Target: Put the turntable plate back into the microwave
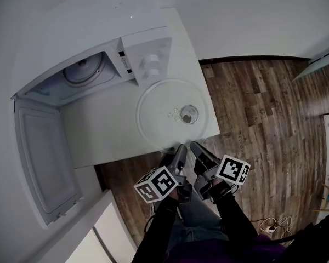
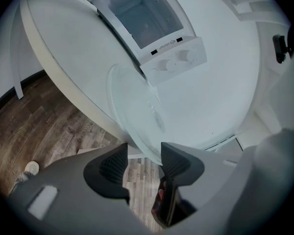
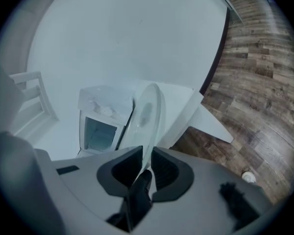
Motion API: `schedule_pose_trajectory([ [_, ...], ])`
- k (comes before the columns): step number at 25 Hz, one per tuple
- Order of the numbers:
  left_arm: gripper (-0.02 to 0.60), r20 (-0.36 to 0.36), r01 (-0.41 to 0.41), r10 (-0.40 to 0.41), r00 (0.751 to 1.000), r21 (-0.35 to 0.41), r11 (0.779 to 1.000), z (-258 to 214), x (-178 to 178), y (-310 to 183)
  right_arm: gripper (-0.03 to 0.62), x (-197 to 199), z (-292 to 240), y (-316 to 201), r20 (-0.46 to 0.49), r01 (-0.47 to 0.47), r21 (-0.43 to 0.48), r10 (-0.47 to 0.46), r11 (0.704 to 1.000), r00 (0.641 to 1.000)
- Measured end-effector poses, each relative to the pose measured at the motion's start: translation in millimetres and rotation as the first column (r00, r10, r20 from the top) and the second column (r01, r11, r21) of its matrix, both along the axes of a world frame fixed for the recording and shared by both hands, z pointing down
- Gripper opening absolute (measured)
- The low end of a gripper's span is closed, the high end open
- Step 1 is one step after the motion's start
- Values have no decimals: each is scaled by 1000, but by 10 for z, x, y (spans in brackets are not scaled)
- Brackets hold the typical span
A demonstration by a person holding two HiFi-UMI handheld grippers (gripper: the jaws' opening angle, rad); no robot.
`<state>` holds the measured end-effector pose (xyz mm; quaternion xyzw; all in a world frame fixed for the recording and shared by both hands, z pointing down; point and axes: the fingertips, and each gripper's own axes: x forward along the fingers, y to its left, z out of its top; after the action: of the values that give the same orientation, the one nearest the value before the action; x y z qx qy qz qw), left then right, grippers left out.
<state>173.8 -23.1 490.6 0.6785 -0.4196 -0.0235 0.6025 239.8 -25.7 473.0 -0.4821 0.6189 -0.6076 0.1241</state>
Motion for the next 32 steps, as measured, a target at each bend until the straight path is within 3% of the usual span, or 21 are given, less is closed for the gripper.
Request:
schedule_pose_trajectory([
  [8, 209, -24, 58, -58, 998, 6, 998, 10, -68, -2, 60, 27, -11, 191, 15, 30, -23, -30, 999, 999],
  [14, 184, 19, 76, -77, 997, 45, 996, -31, -138, -5, 60, 74, -45, 294, -1, 69, -11, -69, 998, 998],
  [25, 137, -34, 157, -156, 987, 34, 987, -39, -274, 0, 60, 235, -86, 407, -37, 147, 10, -146, 989, 989],
  [29, 109, -97, 197, -193, 976, 33, 980, -73, -293, -9, 60, 258, -52, 464, 3, 132, -19, -132, 991, 991],
  [32, 95, -122, 214, -207, 971, 45, 976, -99, -295, -5, 60, 275, -93, 432, -20, 151, 6, -151, 988, 988],
])
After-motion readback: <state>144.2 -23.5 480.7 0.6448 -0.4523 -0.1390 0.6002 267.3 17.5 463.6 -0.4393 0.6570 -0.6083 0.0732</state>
